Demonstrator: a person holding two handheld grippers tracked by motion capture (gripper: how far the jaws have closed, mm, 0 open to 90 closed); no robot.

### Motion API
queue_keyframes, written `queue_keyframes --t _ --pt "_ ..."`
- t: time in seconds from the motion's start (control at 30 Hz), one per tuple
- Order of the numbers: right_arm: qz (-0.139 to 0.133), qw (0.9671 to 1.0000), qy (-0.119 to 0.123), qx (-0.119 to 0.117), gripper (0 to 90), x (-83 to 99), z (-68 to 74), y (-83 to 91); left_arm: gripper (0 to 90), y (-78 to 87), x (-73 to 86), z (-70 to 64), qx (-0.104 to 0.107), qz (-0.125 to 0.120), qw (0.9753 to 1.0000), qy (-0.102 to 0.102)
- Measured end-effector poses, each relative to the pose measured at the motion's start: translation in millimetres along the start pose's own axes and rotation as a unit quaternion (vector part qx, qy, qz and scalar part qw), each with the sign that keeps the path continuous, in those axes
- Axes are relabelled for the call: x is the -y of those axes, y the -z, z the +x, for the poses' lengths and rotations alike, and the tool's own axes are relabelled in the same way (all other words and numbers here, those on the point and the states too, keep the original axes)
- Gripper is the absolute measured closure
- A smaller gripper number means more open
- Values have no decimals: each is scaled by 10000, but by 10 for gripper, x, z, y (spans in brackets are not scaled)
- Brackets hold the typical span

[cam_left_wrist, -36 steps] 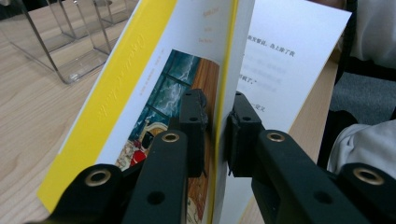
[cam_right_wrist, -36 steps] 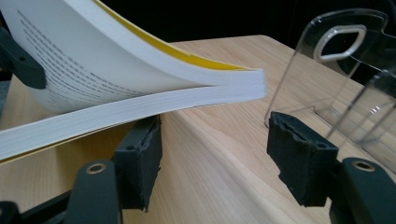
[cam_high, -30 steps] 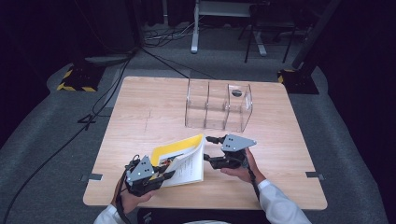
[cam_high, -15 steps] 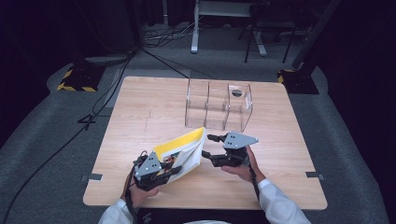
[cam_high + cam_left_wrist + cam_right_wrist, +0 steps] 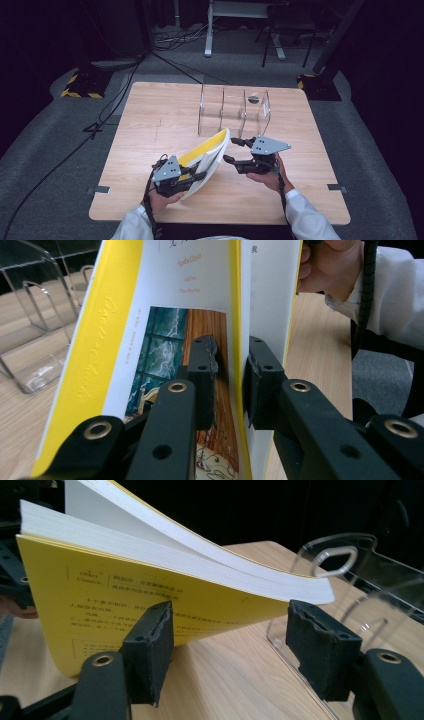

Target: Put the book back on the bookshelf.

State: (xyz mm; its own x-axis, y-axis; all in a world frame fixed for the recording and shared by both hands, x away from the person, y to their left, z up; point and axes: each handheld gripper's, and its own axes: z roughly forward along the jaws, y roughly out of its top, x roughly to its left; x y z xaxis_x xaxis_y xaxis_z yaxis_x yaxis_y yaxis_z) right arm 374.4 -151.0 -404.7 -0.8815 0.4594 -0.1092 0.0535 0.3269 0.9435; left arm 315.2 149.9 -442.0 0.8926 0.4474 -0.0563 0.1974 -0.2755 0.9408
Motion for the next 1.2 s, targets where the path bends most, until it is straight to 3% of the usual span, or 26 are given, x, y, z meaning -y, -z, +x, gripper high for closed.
queue_keyframes --t 0.17,0.37,0.5,0.57,0.6,0.67,0.7,0.8,0.93,1.0,1.03,1.07,1.17,1.2 --pt "-120 9996 213 -148 342 -192 170 -126 766 250 68 -10 -130 -120 9998 50" --pt "-199 9984 471 -238 343 -401 369 -294 728 497 122 -24 -286 -91 9995 1" --pt "-176 9981 542 -214 346 -468 455 -400 666 587 139 -30 -185 49 9998 -46" --pt "-179 9981 540 -257 346 -476 483 -443 635 616 160 -24 -64 71 9999 30" --pt "-161 9980 534 -302 346 -476 499 -460 598 622 173 -14 83 181 9998 71" --pt "-141 9975 586 -369 346 -470 540 -491 415 603 196 -33 277 429 9987 95" --pt "-122 9973 607 -387 346 -467 558 -502 345 581 207 -61 245 552 9982 50" --pt "-58 9967 674 -450 346 -458 599 -536 213 515 228 -133 0 667 9978 27" --pt "-18 9968 671 -431 348 -443 641 -578 182 430 234 -202 -429 535 9976 132" --pt "11 9967 690 -423 349 -437 654 -596 159 358 234 -253 -782 543 9954 92" --pt "11 9967 690 -423 349 -437 654 -596 160 358 234 -253 -782 543 9954 92" --pt "8 9968 687 -419 354 -435 663 -603 160 313 233 -282 -1026 588 9930 81" --pt "-13 9971 581 -488 352 -433 658 -621 185 264 228 -294 -1341 613 9890 79" --pt "-11 9973 523 -515 346 -431 651 -625 202 262 227 -282 -1383 554 9888 117"
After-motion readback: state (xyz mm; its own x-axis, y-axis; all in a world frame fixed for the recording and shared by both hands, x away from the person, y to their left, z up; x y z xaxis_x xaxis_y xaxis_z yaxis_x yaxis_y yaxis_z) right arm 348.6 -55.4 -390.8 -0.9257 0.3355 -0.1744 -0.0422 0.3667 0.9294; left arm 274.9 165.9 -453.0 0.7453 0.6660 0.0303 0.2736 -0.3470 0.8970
